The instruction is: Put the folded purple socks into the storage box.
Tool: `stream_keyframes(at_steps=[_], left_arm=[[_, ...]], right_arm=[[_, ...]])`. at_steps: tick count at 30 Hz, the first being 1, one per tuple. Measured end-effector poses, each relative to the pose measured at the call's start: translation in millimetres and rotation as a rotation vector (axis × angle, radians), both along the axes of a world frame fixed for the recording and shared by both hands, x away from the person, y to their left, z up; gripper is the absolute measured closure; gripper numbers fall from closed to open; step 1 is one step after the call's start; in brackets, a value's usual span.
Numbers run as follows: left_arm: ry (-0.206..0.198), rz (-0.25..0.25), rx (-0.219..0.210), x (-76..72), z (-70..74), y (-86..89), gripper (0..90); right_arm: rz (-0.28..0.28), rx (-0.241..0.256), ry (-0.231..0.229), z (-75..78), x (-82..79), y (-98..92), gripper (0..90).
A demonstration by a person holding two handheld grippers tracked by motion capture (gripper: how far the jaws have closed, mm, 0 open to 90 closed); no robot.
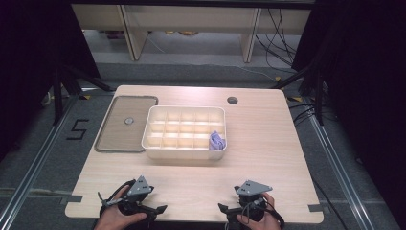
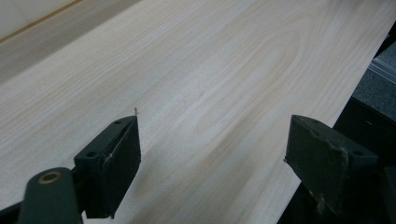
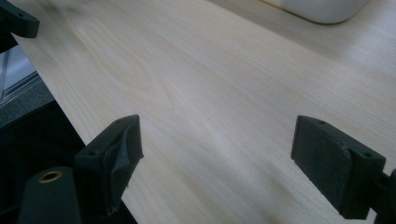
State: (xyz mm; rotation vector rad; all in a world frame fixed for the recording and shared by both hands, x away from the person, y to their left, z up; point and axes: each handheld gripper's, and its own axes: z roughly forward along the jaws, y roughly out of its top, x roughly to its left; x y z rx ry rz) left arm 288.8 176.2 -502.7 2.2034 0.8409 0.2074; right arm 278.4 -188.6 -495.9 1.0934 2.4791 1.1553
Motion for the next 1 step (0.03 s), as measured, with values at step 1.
stream_keyframes(at_steps=[1], left_arm=[[0.002, 0.004, -0.006, 0.0, 0.2, -0.1, 17.4]], right_arm=[[0.007, 0.006, 0.01, -0.8, 0.9, -0.4, 17.1]])
